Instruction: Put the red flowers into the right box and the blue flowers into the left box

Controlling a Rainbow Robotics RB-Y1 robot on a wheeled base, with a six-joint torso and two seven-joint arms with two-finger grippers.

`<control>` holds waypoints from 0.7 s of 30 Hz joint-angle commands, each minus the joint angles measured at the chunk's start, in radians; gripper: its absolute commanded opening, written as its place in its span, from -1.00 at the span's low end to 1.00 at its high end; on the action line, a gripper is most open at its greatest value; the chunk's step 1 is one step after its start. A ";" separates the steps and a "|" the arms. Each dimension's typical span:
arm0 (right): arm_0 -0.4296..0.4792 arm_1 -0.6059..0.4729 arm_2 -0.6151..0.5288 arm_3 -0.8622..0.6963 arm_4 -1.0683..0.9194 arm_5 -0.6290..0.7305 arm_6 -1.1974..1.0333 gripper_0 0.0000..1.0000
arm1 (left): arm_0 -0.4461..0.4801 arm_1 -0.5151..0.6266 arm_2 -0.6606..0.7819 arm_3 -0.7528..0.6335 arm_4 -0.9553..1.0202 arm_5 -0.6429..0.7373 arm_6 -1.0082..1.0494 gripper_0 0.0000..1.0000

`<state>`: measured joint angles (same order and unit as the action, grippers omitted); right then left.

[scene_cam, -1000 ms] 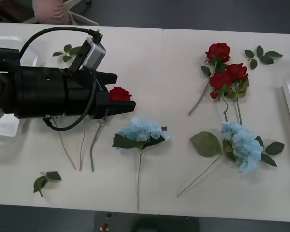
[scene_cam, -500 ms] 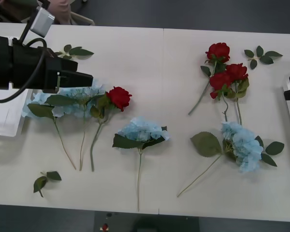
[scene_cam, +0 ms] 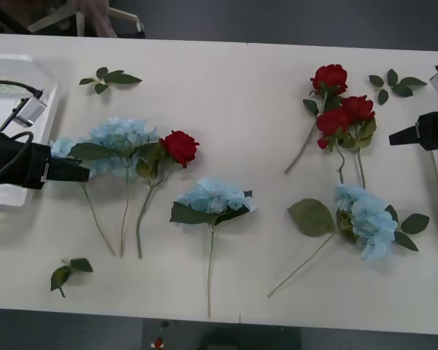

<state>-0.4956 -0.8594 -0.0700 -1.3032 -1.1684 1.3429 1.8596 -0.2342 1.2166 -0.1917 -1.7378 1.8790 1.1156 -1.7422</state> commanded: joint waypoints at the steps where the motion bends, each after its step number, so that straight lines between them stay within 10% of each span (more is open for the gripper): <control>1: -0.067 0.060 -0.013 -0.021 0.130 -0.021 -0.152 1.00 | 0.007 0.014 0.060 -0.005 -0.083 0.076 0.201 1.00; 21: -0.360 0.148 0.291 0.406 0.432 -0.260 -0.350 1.00 | -0.004 -0.097 -0.034 0.038 -0.497 0.096 0.638 1.00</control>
<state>-0.8204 -0.7326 0.2071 -0.9243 -0.7516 1.1167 1.5059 -0.2128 1.1180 -0.2156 -1.6935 1.4144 1.2119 -1.1904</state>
